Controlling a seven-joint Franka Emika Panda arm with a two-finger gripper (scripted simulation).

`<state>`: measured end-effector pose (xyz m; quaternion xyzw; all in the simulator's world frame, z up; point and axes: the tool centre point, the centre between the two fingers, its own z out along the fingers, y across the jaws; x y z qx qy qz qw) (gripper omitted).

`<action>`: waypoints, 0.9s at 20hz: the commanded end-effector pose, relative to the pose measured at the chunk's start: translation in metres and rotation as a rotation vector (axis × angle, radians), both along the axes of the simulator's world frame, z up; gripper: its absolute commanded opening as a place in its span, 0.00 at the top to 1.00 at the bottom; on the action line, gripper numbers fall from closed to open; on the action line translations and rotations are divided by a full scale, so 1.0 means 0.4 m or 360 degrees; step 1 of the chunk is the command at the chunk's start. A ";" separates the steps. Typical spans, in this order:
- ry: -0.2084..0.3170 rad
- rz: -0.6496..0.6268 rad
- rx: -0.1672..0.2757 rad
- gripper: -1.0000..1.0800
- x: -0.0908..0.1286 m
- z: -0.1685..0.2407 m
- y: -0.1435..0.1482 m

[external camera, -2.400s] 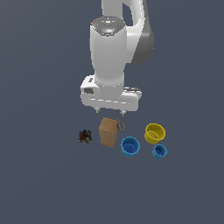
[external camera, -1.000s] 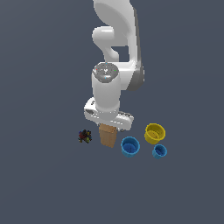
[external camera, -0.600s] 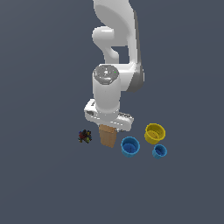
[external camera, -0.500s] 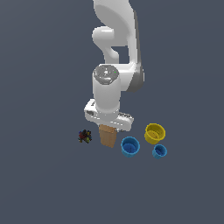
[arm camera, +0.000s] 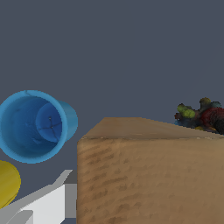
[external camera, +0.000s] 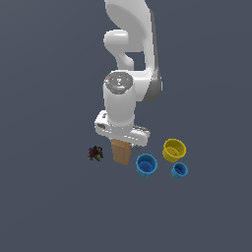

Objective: Pick up a designated object from a clutter of objects.

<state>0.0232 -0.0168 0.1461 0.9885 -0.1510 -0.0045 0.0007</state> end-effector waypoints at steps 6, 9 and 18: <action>-0.0014 0.0000 0.0001 1.00 -0.008 0.096 -0.010; -0.0014 0.0000 0.0001 1.00 -0.018 0.154 -0.016; -0.0014 0.0000 0.0001 1.00 -0.055 0.385 -0.041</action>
